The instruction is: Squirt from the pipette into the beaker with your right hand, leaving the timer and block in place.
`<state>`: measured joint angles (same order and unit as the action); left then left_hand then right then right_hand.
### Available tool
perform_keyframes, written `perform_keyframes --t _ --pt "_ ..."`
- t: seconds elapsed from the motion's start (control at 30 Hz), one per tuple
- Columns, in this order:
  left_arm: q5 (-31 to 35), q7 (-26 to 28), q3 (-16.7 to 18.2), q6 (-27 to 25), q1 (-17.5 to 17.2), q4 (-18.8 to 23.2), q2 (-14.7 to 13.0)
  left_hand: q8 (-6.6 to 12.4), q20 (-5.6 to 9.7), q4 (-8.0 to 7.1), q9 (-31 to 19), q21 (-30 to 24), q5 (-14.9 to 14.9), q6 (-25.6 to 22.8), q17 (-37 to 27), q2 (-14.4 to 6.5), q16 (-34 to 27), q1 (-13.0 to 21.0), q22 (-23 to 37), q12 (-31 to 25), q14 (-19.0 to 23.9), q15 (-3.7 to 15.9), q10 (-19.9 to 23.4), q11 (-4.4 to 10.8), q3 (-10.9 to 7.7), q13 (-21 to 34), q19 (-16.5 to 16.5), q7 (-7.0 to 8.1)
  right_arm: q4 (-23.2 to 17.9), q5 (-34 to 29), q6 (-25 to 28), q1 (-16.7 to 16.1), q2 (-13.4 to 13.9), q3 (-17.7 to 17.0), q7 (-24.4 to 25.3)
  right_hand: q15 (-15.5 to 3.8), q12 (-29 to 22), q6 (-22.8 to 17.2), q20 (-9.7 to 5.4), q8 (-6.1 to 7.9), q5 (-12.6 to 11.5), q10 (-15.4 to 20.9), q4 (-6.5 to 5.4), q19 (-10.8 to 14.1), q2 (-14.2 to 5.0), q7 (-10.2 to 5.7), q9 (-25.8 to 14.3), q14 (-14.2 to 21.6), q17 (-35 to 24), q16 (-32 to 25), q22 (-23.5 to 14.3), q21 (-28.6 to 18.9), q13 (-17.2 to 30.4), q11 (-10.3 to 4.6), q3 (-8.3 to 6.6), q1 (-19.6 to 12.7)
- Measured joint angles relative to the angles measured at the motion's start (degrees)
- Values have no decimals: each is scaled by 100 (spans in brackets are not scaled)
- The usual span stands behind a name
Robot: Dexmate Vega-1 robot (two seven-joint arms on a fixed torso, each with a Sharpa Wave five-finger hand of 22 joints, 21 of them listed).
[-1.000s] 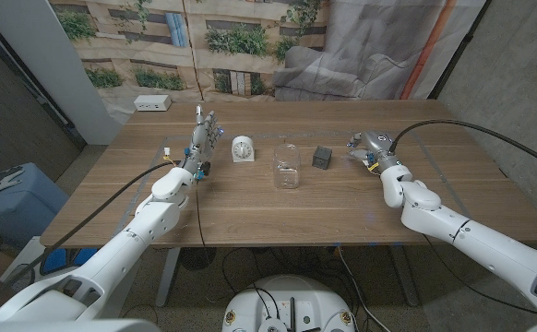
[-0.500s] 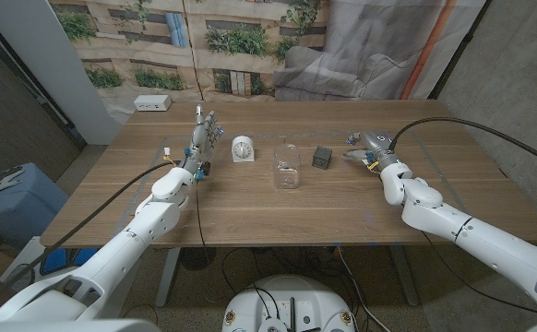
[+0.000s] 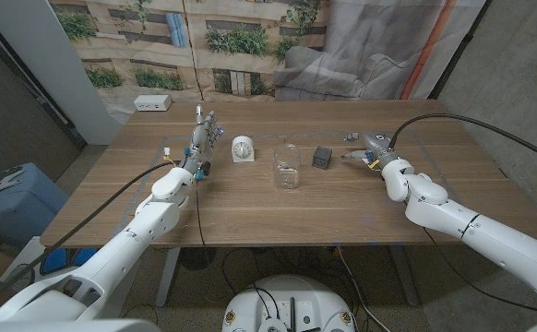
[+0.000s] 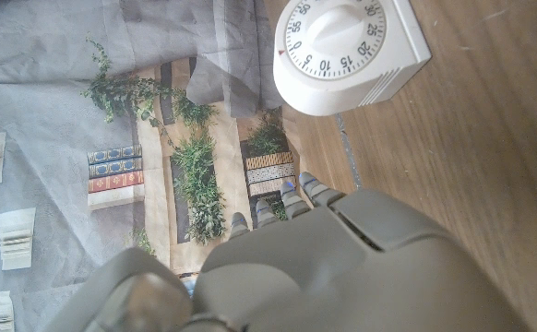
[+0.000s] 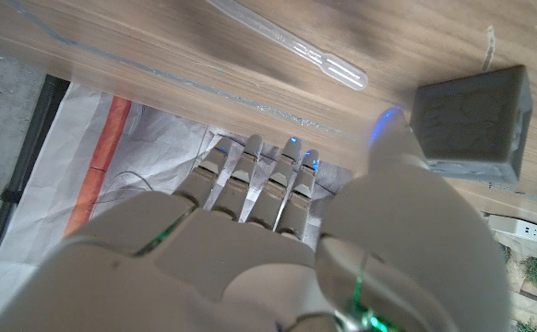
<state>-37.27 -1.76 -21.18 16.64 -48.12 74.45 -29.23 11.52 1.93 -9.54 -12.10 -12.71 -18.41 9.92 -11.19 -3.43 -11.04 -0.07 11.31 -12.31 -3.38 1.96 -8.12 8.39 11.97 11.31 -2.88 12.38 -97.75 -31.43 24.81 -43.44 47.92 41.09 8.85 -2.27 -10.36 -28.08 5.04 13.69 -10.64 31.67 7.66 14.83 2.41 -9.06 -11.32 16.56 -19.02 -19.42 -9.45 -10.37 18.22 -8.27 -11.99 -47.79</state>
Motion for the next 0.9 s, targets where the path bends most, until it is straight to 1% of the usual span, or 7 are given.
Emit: perform_keyframes --t 0.27,0.33,0.47,0.5,0.57,0.7,0.9 --pt "1 0 -1 0 0 -2 1 0 0 0 0 0 0 0 0 0 0 0 0 0 0 0 0 0 0 0 0 0 -178 21 51 21 112 -6 -304 -10 21 417 70 -152 0 -447 -24 -213 16 72 4 -277 15 138 0 0 -91 101 23 166" --pt "1 0 -1 0 0 -2 1 0 0 0 0 0 0 0 0 0 0 0 0 0 0 0 0 0 0 0 0 0 -230 21 51 22 146 -21 -304 2 21 557 82 -218 0 -537 -24 -245 74 94 13 -326 15 157 0 0 -109 128 23 226" --pt "1 0 -1 0 0 -3 1 0 0 0 0 0 0 0 -1 0 0 0 0 0 0 0 0 0 0 0 0 0 -308 21 51 22 184 -46 -304 74 21 689 81 -236 -44 -773 -24 -285 29 135 13 -397 15 218 0 0 -147 157 23 271" --pt "1 0 -1 0 0 -3 1 0 0 0 0 0 0 0 -1 0 0 0 0 0 0 0 0 0 0 0 0 0 -341 95 73 15 195 -66 -537 76 21 758 100 -265 -44 -819 -24 -304 15 153 13 -437 19 231 0 0 -166 163 23 285" --pt "1 0 -1 0 0 -3 1 0 0 0 0 0 0 0 -1 0 0 0 0 0 0 0 0 0 0 0 0 0 -396 95 73 -29 217 -123 -537 77 21 889 101 -298 -44 -931 -23 -348 0 170 13 -483 40 237 0 -1 -193 173 23 301" --pt "2 -1 -1 0 0 -3 1 0 0 0 0 0 0 0 -1 0 0 0 0 0 0 0 0 0 0 0 0 0 -456 339 18 -141 253 -269 -535 105 21 1003 91 -298 -44 -1059 -47 -377 -1 221 13 -614 42 313 0 -1 -224 212 46 436" --pt "2 -2 -1 0 0 -3 1 0 0 0 0 0 0 0 -1 0 0 0 0 0 0 0 0 0 0 0 0 0 -484 339 18 -366 282 -584 -535 103 21 1128 -24 -298 -44 -1240 -71 -390 -83 248 40 -778 69 397 0 -1 -297 296 70 519"
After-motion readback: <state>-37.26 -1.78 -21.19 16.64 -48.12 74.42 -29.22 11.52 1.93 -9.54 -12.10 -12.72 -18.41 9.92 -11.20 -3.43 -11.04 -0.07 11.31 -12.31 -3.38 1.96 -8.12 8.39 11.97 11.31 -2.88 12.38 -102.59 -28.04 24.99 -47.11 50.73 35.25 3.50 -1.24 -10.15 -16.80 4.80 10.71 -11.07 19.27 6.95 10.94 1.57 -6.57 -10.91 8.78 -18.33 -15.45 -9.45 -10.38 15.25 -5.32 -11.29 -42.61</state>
